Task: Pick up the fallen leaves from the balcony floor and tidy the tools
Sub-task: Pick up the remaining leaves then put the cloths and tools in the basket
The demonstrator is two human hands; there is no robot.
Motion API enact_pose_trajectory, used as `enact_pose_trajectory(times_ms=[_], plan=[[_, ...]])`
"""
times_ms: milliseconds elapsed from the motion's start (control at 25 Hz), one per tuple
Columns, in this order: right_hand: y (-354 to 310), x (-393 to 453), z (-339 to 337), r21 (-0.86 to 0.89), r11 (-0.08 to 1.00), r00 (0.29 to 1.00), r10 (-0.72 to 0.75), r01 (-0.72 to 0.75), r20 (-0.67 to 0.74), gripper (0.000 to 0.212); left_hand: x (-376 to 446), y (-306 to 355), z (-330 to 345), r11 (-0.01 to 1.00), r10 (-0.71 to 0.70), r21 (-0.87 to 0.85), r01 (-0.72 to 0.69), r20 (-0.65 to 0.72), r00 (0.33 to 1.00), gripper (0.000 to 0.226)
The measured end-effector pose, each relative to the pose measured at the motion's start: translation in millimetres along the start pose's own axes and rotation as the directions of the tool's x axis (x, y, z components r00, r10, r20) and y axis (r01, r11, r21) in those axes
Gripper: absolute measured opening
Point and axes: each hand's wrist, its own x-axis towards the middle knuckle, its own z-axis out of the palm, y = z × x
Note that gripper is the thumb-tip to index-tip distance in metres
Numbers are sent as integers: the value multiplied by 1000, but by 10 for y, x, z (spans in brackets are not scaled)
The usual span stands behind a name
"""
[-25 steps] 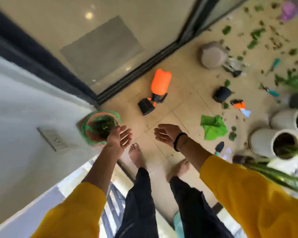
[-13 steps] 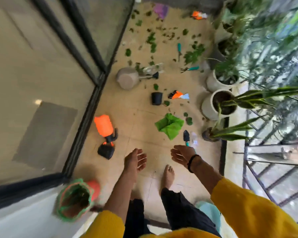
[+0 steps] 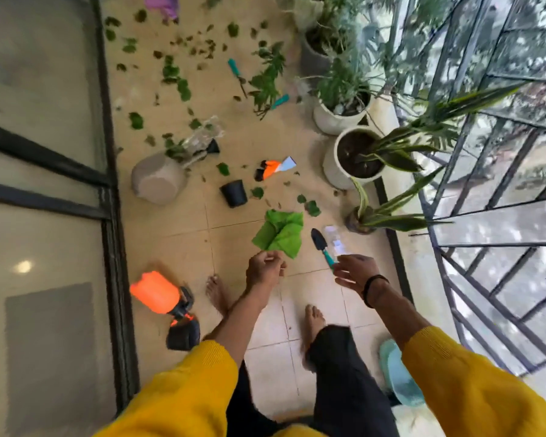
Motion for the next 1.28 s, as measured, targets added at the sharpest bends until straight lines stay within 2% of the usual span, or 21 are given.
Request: enact_pose_trajectory(times_ms=[120, 240, 280, 320, 400, 480, 600, 680, 760, 800, 920, 1000, 1040, 1120, 1200, 1280], plan=[[-112, 664, 228, -28, 996, 996, -81, 80, -38, 14, 921, -35, -38, 980, 1, 201, 8, -46, 999, 1], [10, 1700, 583, -260, 950, 981, -187, 170, -41, 13, 2069, -312, 1, 916, -49, 393, 84, -99, 994, 11], [74, 2104, 710, -376, 901, 971, -240, 216, -16, 15, 2411, -380, 61, 890, -41, 449, 81, -99, 994, 5], [111, 2486, 828, -521, 808, 951, -308, 276, 27, 15, 2730, -426, 135, 854, -14, 516, 61, -94, 995, 8], [175, 3251, 1061, -737, 559, 899, -412, 379, 150, 7, 3443, -588, 346, 767, 59, 642, -16, -46, 997, 12], [311, 4085, 1272, -786, 383, 839, -456, 485, 296, 25, 4227, -839, 555, 631, 148, 763, -136, 54, 987, 7], [546, 5078, 1539, -776, 196, 753, -467, 600, 464, 58, 5202, -1232, 807, 308, 207, 887, -344, 290, 934, 50], [677, 5445, 1693, -774, 98, 724, -443, 625, 528, 68, 5599, -1327, 914, 145, 262, 891, -430, 384, 885, 61], [806, 5688, 1819, -793, 27, 711, -462, 609, 530, 54, 5864, -1374, 948, -38, 276, 873, -486, 476, 835, 63], [859, 5797, 1842, -784, 19, 682, -507, 620, 527, 42, 5954, -1368, 938, -134, 279, 848, -512, 528, 802, 62], [833, 5795, 1760, -687, 70, 598, -560, 723, 573, 22, 6079, -1233, 883, -312, 255, 761, -569, 644, 721, 54], [753, 5579, 1628, -612, 136, 558, -595, 779, 578, 18, 6053, -1079, 882, -340, 213, 713, -613, 693, 688, 33], [719, 5411, 1552, -584, 176, 551, -619, 792, 560, 18, 5986, -1006, 887, -312, 212, 709, -633, 701, 681, 23], [674, 4989, 1421, -521, 256, 539, -667, 814, 515, 18, 5710, -844, 906, -176, 204, 689, -703, 724, 659, 11], [639, 4582, 1239, -496, 312, 561, -657, 810, 503, 18, 5373, -724, 936, -59, 136, 654, -754, 754, 643, 13], [658, 4252, 1035, -508, 329, 595, -582, 796, 554, 17, 5132, -722, 928, -12, 8, 621, -784, 784, 621, 20]])
